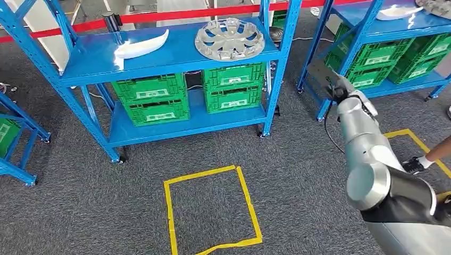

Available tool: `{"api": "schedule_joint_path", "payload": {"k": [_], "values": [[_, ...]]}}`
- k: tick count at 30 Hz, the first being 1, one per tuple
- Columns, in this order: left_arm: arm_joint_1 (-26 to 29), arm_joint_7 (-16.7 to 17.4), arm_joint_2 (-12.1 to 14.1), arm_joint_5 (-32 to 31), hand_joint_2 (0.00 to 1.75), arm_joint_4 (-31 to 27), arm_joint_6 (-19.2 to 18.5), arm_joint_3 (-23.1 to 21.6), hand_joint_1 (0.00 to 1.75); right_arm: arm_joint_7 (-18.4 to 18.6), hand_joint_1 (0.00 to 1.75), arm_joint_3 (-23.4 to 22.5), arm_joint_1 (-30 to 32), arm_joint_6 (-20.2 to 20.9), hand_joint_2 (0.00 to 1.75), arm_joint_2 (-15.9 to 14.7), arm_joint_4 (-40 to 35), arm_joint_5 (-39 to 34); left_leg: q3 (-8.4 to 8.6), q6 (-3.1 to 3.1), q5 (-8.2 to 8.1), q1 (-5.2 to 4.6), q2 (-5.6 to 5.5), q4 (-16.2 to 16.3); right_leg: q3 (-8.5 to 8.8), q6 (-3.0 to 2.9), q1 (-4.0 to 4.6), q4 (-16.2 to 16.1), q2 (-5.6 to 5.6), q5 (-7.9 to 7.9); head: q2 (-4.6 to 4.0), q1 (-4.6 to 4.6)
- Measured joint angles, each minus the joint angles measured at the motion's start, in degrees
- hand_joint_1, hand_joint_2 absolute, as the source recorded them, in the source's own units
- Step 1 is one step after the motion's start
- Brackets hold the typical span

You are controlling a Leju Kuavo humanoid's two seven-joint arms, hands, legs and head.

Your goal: Take the parts from the cabinet and place them on the table.

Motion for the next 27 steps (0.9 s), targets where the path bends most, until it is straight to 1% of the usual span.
{"api": "schedule_joint_path", "payload": {"k": [5,10,15,20,23,27], "values": [[-0.24,0.96,-0.18,-0.83,0.0,0.07,0.0,0.0,0.0,0.79,0.0,9.46,-2.24,0.72,0.0,1.97,-1.03,3.69,-0.03,-0.03,0.02,0.0,0.0,0.0,-0.04,0.0,0.0,0.01,0.0,0.0,0.0,0.0],[-0.54,1.79,-0.26,-1.71,0.0,0.11,-0.11,0.0,0.0,2.03,0.0,18.62,-3.68,0.61,0.0,3.15,-2.14,6.99,-0.05,-0.05,0.04,0.0,0.0,0.0,-0.07,-0.01,-0.01,0.02,0.01,0.01,0.0,0.0],[-0.93,2.62,-0.28,-2.75,0.0,0.22,-0.31,0.0,0.0,3.87,0.0,29.66,-3.86,0.28,0.0,4.43,-3.32,10.31,-0.05,-0.06,0.04,0.0,0.0,0.0,-0.09,-0.02,0.0,0.02,0.02,0.01,0.0,0.0],[-1.01,3.17,-0.39,-3.54,0.0,0.24,-0.46,0.02,0.0,5.48,0.0,38.98,-3.07,-0.94,0.0,5.48,-4.3,12.58,-0.05,-0.07,0.04,0.01,0.01,0.0,-0.11,-0.02,0.0,0.02,0.03,0.01,0.0,0.0],[-1.01,3.54,-0.44,-4.04,0.0,0.28,-0.44,0.02,0.0,6.25,0.0,43.33,-2.0,-1.94,0.0,5.68,-4.89,12.92,-0.07,-0.07,0.04,0.01,0.0,0.0,-0.13,-0.02,0.0,0.02,0.03,0.01,0.0,0.0],[-0.96,3.67,-0.46,-4.31,0.0,0.39,-0.28,0.15,0.0,6.73,0.0,47.88,-1.21,-2.67,0.0,5.68,-5.96,10.8,-0.09,-0.07,0.04,0.0,0.01,0.01,-0.14,-0.02,-0.01,0.02,0.04,0.01,0.0,0.0]]}}
